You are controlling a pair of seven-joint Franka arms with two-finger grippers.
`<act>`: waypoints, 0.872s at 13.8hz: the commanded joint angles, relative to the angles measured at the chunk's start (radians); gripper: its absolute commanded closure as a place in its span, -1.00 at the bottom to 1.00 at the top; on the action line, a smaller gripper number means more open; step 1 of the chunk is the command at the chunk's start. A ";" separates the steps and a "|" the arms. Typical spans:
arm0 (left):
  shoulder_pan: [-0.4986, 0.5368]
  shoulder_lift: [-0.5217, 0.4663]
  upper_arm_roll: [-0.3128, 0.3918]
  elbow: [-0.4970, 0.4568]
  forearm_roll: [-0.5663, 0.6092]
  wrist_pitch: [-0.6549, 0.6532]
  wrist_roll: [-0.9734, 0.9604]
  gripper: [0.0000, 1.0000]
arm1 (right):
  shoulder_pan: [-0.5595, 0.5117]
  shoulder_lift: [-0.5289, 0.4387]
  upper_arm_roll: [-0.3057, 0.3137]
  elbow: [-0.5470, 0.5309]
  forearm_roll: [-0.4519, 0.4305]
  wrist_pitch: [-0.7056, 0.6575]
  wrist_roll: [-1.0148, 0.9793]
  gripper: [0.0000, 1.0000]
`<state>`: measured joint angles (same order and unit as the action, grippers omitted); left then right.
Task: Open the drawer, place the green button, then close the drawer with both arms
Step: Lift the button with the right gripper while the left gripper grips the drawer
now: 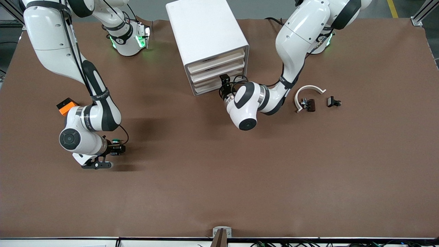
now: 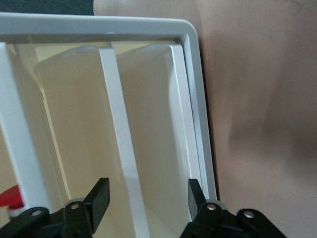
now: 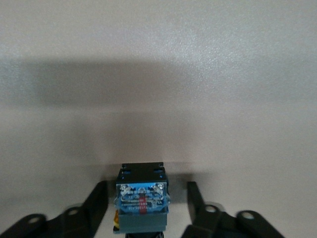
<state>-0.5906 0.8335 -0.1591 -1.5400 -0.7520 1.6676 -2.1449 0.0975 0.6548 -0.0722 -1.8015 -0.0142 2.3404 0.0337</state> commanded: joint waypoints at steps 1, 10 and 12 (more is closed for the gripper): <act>-0.012 0.030 0.003 0.020 -0.023 -0.022 -0.029 -0.05 | -0.010 -0.003 0.011 -0.006 -0.006 0.005 0.000 0.34; -0.043 0.068 0.010 0.023 -0.017 -0.028 -0.027 1.00 | 0.017 -0.109 0.014 0.034 0.010 -0.209 0.061 0.52; -0.035 0.073 0.032 0.044 -0.003 -0.028 -0.020 1.00 | 0.056 -0.147 0.014 0.065 0.011 -0.317 0.147 0.51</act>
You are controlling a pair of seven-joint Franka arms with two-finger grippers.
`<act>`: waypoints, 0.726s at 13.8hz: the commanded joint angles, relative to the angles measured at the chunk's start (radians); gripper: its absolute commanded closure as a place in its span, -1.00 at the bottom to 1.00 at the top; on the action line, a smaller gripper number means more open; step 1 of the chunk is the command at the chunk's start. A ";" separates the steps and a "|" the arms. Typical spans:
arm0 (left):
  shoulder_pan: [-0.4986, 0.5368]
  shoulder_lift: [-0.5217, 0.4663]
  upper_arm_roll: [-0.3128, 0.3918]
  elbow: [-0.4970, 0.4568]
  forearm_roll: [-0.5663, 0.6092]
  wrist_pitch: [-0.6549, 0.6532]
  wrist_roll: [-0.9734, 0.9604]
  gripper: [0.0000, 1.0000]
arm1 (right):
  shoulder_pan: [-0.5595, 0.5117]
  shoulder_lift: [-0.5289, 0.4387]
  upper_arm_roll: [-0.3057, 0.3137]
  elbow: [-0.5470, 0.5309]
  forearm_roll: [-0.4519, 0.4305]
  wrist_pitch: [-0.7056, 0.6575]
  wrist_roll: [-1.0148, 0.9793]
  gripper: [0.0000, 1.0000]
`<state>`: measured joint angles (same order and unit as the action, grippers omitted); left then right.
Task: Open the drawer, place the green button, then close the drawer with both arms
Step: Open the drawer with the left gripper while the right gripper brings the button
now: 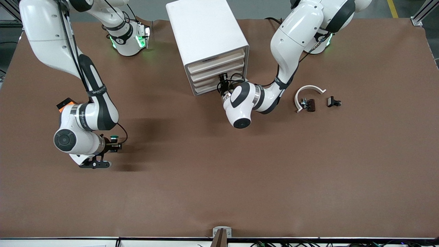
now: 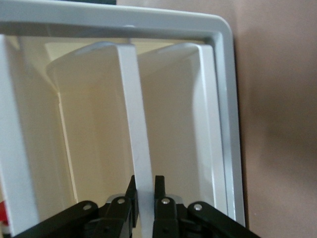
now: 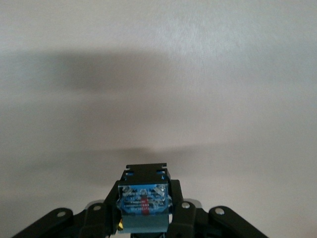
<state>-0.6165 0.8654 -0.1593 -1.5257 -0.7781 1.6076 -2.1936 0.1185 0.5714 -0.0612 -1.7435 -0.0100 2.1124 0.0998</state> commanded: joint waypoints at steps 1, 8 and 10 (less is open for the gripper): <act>-0.005 0.041 0.056 0.047 0.042 0.029 0.031 1.00 | 0.061 -0.089 0.003 0.019 0.007 -0.138 0.145 0.51; 0.116 0.072 0.066 0.165 0.062 0.028 0.146 1.00 | 0.363 -0.154 0.004 0.140 0.115 -0.371 0.784 0.49; 0.153 0.070 0.066 0.177 0.062 0.031 0.204 1.00 | 0.476 -0.150 0.004 0.170 0.131 -0.362 0.996 0.50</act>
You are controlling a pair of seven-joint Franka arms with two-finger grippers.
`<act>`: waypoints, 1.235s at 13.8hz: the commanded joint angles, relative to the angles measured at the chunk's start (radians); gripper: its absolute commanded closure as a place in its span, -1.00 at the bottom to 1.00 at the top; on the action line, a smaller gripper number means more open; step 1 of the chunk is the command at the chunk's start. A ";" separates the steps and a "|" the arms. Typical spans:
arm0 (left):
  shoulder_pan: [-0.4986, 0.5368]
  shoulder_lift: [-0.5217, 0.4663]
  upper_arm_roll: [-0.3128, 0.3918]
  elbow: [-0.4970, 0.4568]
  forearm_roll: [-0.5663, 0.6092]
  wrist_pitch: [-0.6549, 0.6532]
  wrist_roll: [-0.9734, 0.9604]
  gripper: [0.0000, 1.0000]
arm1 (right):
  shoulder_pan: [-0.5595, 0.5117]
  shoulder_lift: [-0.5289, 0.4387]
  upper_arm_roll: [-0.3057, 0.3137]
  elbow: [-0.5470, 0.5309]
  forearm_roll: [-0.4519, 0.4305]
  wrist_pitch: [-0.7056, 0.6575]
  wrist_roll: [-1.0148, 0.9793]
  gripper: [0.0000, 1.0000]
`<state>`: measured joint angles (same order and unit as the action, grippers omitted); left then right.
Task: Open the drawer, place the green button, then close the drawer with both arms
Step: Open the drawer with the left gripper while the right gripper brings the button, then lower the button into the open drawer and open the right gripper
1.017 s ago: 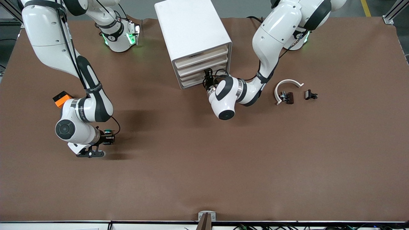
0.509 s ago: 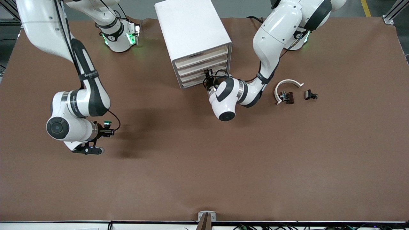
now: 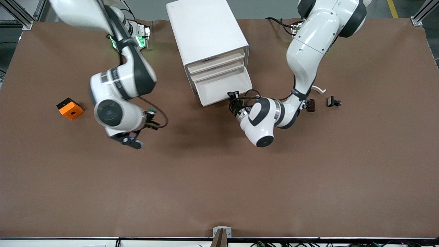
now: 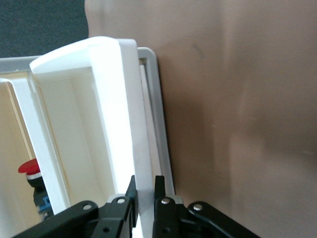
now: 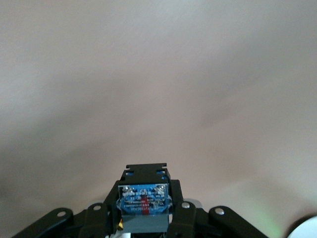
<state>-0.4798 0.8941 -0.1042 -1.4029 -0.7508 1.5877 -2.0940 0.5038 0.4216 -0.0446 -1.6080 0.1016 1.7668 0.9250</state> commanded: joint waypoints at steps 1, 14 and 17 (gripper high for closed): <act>0.032 0.040 0.009 0.058 0.033 0.052 0.142 1.00 | 0.145 0.006 -0.011 0.052 0.021 -0.010 0.272 0.50; 0.116 -0.059 0.078 0.179 0.068 0.055 0.264 -1.00 | 0.406 0.103 -0.014 0.028 0.118 0.226 0.899 0.51; 0.127 -0.128 0.115 0.185 0.068 0.101 0.371 -1.00 | 0.426 0.135 -0.014 0.002 0.118 0.305 0.905 0.51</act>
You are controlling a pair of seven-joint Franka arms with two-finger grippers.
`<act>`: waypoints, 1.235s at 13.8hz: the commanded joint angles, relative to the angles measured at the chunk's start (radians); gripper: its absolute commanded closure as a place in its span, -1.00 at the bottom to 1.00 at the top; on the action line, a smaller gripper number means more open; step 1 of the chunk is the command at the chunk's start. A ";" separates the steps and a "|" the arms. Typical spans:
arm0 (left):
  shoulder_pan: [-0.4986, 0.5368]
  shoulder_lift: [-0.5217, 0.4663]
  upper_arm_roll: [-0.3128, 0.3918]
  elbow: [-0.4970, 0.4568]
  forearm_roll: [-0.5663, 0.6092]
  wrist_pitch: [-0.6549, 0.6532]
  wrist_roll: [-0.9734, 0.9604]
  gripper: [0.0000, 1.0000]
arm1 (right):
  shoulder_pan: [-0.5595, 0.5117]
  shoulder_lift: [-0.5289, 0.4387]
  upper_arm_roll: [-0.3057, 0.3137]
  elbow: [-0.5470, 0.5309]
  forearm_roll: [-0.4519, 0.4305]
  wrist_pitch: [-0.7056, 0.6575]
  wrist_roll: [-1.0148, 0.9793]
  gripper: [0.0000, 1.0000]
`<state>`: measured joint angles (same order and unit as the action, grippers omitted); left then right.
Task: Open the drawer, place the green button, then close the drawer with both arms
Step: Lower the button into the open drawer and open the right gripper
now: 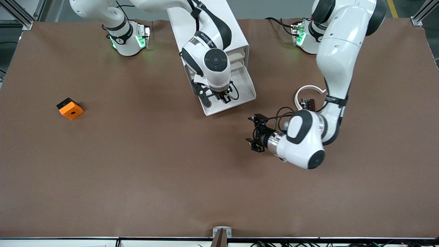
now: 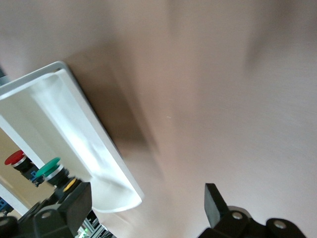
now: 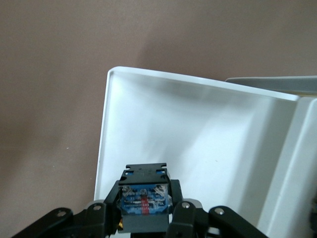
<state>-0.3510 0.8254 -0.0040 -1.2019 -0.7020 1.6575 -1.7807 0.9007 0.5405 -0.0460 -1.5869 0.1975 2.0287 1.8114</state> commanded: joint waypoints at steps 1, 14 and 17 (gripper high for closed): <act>-0.002 -0.087 0.027 -0.016 0.038 0.031 0.099 -1.00 | 0.039 0.033 -0.012 -0.019 0.022 0.053 0.019 0.51; -0.040 -0.173 0.022 -0.093 0.329 0.154 0.882 -1.00 | -0.017 -0.063 -0.032 0.039 -0.012 -0.189 -0.084 -1.00; -0.091 -0.175 0.024 -0.165 0.375 0.249 0.986 -1.00 | -0.146 -0.137 -0.032 0.151 -0.010 -0.426 -0.190 -1.00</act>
<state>-0.4114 0.6830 0.0183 -1.2945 -0.3780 1.8504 -0.8444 0.8354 0.4572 -0.0922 -1.4808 0.1920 1.7162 1.6893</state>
